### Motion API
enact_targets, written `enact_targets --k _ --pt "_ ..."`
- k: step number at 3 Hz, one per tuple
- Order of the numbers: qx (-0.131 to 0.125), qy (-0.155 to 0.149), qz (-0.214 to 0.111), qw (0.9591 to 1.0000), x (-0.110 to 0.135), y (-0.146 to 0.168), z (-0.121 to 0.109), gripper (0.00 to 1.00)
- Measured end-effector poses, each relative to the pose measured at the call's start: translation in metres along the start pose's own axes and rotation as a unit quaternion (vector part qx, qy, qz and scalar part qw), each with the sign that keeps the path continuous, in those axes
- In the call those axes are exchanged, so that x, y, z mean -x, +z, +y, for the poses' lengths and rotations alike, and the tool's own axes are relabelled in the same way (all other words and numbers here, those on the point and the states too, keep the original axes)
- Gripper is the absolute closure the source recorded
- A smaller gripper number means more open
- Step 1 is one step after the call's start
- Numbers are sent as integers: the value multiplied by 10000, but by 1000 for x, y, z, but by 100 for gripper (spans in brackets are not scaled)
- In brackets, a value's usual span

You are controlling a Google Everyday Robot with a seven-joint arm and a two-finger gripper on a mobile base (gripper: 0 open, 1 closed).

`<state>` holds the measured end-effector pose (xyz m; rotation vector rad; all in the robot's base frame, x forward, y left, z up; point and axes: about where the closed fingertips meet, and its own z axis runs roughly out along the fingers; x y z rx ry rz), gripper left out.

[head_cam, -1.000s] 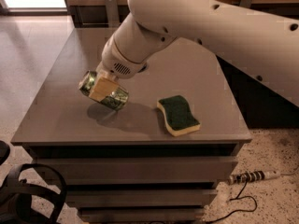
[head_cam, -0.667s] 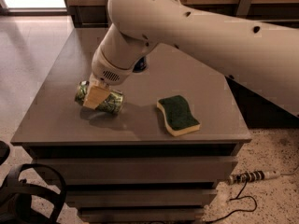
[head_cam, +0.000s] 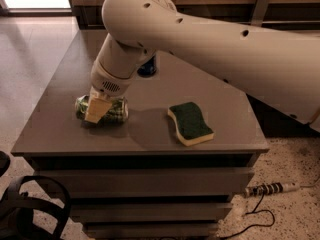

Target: Knock green can over

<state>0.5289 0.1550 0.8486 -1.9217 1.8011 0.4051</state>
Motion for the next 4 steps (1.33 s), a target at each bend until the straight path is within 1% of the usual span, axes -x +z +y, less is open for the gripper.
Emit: enact_targets --k 1,2,3,4 --pt "4 -15 2 10000 1 0 1 57" --pt "5 -26 4 10000 2 0 2 36" --pt "7 -39 6 10000 3 0 3 11" --pt "9 -51 7 10000 4 0 4 0"
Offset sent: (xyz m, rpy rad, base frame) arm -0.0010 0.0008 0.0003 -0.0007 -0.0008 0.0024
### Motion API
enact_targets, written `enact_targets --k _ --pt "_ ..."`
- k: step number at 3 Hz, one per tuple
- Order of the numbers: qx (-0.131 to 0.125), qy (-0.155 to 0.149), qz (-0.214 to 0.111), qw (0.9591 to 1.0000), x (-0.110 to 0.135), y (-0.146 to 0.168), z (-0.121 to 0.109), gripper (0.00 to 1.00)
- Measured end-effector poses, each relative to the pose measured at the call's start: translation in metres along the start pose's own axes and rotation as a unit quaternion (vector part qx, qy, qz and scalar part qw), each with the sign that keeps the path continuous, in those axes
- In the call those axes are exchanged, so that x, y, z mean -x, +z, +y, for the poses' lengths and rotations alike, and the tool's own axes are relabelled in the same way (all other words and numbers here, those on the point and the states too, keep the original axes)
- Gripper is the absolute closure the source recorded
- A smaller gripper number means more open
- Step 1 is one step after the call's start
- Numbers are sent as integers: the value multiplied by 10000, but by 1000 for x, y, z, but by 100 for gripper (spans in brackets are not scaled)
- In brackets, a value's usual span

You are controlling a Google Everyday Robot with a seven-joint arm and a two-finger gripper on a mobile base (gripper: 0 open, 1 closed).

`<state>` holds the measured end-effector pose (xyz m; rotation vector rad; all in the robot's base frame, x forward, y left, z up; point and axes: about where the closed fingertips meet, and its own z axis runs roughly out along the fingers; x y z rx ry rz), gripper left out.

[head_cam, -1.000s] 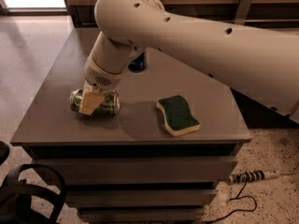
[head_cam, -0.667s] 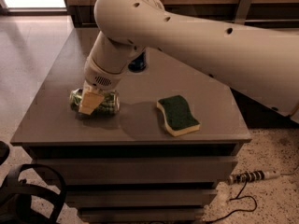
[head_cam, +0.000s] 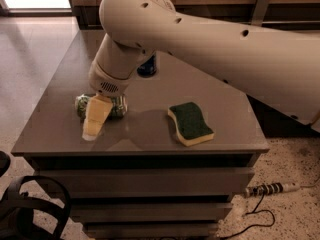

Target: Knock green can over

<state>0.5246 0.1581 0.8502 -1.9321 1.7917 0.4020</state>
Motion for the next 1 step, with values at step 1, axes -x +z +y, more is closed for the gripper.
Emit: enact_targets --k 1 --pt "0 0 0 10000 0 0 0 0"
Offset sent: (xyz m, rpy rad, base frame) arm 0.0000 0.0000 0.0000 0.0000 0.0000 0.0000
